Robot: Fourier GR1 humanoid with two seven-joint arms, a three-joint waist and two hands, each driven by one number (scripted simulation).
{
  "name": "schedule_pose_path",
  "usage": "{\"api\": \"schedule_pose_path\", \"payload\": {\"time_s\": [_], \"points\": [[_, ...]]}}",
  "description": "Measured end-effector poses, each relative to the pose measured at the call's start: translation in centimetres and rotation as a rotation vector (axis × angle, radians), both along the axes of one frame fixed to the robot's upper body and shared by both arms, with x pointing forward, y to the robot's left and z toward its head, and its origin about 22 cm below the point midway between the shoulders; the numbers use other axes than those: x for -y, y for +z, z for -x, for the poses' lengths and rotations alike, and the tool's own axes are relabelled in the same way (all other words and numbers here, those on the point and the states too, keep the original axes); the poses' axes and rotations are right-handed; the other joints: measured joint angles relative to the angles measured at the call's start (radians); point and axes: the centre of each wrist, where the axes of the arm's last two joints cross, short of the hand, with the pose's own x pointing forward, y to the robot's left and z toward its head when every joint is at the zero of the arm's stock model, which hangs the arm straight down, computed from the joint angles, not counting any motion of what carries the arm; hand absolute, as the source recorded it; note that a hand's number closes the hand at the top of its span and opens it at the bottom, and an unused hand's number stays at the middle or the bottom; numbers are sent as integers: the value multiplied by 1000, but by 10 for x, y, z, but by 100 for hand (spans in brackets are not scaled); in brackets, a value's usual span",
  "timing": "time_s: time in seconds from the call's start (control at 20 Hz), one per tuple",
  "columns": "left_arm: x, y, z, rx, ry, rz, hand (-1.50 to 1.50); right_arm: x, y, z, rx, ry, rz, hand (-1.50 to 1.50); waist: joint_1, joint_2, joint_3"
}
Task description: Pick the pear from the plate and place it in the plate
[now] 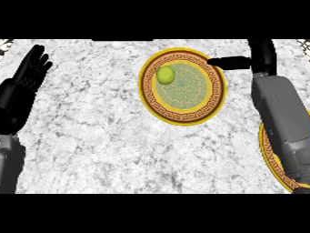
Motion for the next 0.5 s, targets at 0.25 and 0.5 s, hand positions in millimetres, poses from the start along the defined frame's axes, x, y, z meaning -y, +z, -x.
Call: {"api": "schedule_pose_path", "payload": {"time_s": [0.25,0.5], "points": [[0,0,0,-6,-8,2,0,55,-8,18,18,12,9,-150,1,1,0],[-1,-4,2,1,-8,0,0,107,-7,39,18,18,32,-150,2,1,0]]}}
